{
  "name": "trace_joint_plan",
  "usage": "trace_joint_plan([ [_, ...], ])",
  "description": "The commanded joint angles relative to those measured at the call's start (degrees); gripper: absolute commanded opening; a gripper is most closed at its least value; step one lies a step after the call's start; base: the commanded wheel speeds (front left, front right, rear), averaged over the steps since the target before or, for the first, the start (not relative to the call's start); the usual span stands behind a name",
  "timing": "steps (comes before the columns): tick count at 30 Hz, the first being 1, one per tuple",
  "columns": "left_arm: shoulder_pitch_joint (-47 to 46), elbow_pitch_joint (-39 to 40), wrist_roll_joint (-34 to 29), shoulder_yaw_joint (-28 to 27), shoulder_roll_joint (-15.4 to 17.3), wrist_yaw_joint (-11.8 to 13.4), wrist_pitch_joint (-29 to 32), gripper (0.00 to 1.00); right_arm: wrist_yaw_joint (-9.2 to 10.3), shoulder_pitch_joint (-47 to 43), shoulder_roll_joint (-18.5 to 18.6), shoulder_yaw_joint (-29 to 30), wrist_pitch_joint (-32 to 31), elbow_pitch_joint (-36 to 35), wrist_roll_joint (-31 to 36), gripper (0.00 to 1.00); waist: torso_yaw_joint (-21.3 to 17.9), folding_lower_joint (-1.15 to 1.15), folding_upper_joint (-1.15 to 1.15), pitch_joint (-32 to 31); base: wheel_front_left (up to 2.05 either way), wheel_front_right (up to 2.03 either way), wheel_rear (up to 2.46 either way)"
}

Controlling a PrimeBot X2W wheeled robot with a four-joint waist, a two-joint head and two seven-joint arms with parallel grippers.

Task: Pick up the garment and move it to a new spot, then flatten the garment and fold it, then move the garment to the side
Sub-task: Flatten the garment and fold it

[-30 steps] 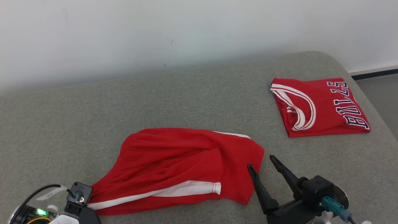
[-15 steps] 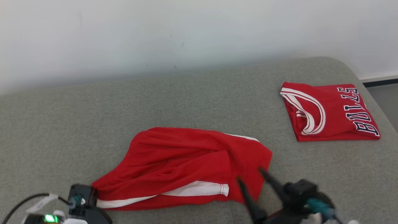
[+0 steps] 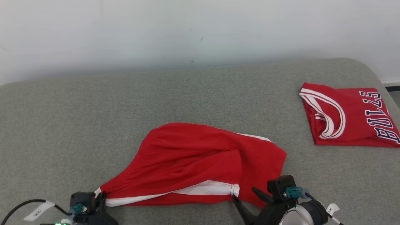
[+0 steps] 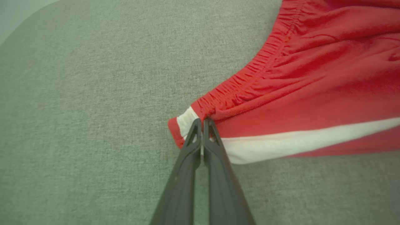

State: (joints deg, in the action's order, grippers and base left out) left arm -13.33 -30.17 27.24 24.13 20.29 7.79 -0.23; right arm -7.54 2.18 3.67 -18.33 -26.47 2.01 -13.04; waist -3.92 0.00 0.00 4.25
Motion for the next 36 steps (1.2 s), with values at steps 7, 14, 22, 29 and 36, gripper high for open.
trace_joint_plan([
  [7, -3.5, -2.7, -0.7, 1.0, -1.2, -0.6, -1.2, 0.0, 0.13, 3.6, -0.8, 0.2, -1.4, 5.4, -1.1, 1.0, 2.1, 0.0, 0.0, 1.0, 0.0, 0.0, 0.0],
  [14, -3.3, -0.7, -0.8, 1.4, -1.3, 0.5, -0.2, 0.0, 0.13, 5.6, -0.8, -0.4, -0.6, 9.4, -4.4, 0.67, 2.6, 0.0, 0.0, 1.5, 0.0, 0.0, 0.0],
  [22, -2.1, 2.8, -0.9, 2.1, -1.3, 2.0, 1.5, 0.0, 0.13, 7.2, -0.8, -0.4, 1.0, 12.8, -6.8, 0.6, 2.9, 0.0, 0.0, 1.7, 0.0, 0.0, 0.0],
  [29, -1.3, 6.0, -0.8, 2.5, -1.0, 3.4, 3.0, 0.0, 0.13, 10.2, -0.8, -1.4, 4.1, 16.0, -8.1, 0.0, 3.0, 0.0, 0.0, 1.5, 0.0, 0.0, 0.0],
  [36, -0.9, 10.3, 6.6, -3.3, -5.2, 3.9, -1.2, 0.0, 0.14, 12.4, -0.8, 0.8, 6.3, 13.4, -5.0, 0.0, 3.0, 0.0, 0.0, 0.4, 0.0, 0.0, 0.0],
])
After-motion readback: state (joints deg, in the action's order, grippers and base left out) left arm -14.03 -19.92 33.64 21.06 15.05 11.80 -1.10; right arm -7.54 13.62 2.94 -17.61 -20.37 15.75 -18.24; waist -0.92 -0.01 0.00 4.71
